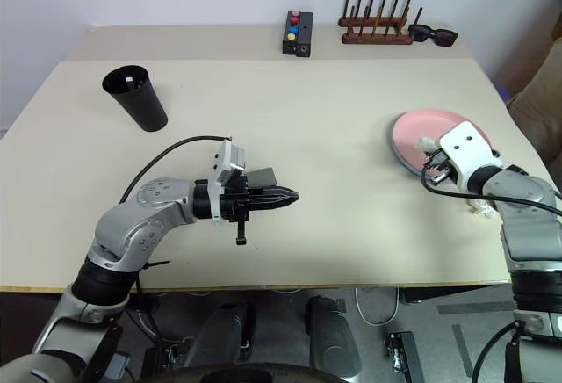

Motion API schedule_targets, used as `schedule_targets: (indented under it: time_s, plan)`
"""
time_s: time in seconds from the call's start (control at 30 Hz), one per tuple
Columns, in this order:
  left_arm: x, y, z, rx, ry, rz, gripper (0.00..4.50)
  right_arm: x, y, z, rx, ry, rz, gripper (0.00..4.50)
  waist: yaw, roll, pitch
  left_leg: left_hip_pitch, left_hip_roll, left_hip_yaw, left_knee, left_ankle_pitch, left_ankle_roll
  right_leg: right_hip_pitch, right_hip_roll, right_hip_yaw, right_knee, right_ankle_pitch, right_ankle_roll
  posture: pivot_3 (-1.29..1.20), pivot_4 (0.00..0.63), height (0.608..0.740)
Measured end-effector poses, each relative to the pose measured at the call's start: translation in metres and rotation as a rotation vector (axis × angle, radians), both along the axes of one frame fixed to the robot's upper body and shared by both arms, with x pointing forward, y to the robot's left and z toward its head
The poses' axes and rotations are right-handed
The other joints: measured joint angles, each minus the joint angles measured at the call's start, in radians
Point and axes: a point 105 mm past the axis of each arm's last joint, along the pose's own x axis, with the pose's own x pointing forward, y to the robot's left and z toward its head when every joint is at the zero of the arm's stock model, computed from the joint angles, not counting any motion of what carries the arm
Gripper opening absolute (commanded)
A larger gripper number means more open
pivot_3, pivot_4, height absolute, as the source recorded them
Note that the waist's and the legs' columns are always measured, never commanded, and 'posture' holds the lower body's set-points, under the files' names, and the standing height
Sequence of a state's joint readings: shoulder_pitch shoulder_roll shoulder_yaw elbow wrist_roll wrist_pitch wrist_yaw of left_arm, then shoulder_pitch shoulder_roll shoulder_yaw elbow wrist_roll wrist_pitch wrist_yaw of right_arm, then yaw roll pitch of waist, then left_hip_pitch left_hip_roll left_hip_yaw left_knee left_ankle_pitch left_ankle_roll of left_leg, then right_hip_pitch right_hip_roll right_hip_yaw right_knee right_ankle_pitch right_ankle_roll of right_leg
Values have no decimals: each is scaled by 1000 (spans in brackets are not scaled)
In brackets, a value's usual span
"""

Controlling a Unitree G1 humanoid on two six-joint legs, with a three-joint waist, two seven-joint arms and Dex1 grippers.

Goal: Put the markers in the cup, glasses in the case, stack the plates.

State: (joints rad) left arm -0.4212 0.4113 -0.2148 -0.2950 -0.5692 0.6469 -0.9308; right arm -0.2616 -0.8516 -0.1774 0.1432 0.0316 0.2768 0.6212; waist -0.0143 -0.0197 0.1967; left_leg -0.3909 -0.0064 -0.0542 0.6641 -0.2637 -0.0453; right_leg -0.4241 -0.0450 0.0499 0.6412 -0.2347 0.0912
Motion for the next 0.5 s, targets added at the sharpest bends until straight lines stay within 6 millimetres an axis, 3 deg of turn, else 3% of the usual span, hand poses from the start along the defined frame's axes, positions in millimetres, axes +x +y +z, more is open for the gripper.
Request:
schedule_targets:
  time_s: [0.03,0.3,0.4,0.5]
  plan:
    - [0,0,0,0,-1,3,0,0,-2,1,-16,-9,-4,3041,-1,0,0,0,0,0,0,0,0,0,0,0,0,0,0,0,150,735]
    - [1,0,0,-2,0,20,0,-19,-36,14,-22,-53,-81,3041,2,0,0,0,0,0,0,0,0,0,0,0,0,0,0,0,150,735]
    - [1,-2,0,-6,2,16,0,-38,-61,9,1,-15,-163,3041,1,0,0,0,0,0,0,0,0,1,0,0,0,0,0,0,150,735]
    - [1,-3,0,-7,3,10,0,-56,-73,-6,63,52,-215,3041,-2,0,0,1,0,0,0,0,0,1,1,0,0,0,-1,0,150,735]
